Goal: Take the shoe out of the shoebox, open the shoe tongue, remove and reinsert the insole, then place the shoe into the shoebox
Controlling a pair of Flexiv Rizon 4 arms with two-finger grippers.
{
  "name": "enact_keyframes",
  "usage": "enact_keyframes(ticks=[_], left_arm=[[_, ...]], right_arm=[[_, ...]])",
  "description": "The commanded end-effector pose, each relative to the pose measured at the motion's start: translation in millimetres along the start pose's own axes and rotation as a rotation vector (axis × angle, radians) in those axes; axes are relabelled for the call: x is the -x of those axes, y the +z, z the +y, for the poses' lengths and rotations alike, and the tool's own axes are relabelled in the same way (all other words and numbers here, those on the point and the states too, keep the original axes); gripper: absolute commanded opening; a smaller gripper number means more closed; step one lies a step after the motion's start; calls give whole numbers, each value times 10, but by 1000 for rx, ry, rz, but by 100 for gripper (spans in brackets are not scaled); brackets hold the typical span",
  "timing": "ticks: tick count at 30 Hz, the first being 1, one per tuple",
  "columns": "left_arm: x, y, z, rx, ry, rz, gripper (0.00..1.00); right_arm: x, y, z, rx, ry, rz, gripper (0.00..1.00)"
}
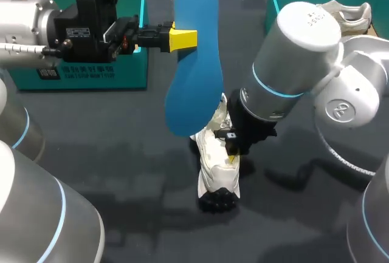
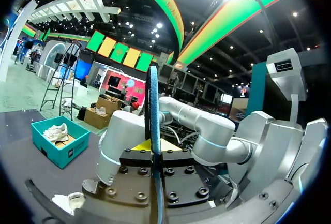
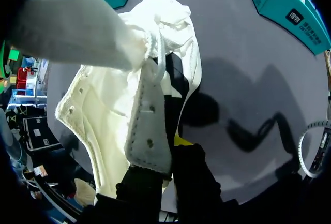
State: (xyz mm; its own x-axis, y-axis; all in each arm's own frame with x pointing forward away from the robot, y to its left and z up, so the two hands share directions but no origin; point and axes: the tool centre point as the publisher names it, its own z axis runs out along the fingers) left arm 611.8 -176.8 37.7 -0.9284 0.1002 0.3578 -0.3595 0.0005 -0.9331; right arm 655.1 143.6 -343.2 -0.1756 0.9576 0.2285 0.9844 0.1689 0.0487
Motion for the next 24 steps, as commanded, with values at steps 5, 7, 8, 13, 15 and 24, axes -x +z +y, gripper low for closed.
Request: enact_keyframes(ticks=[5,7,8,13,15,24], left_arm=[[-1,8,10,0,0,-1,0],[-1,8,10,0,0,-1,0],[-1,8,10,0,0,-1,0],[-1,8,10,0,0,-1,0],[-1,8,10,0,0,-1,0],[-1,8,10,0,0,-1,0]], right_arm=[[4,136,71,-35,-43,8,0],[23,159,80,-40,-50,14,0],[27,172,85,-39,-54,13,0],[72,255,140,-38,-52,21,0],[86,282,159,-35,-48,27,0],[135,408,197,-41,-59,51,0]])
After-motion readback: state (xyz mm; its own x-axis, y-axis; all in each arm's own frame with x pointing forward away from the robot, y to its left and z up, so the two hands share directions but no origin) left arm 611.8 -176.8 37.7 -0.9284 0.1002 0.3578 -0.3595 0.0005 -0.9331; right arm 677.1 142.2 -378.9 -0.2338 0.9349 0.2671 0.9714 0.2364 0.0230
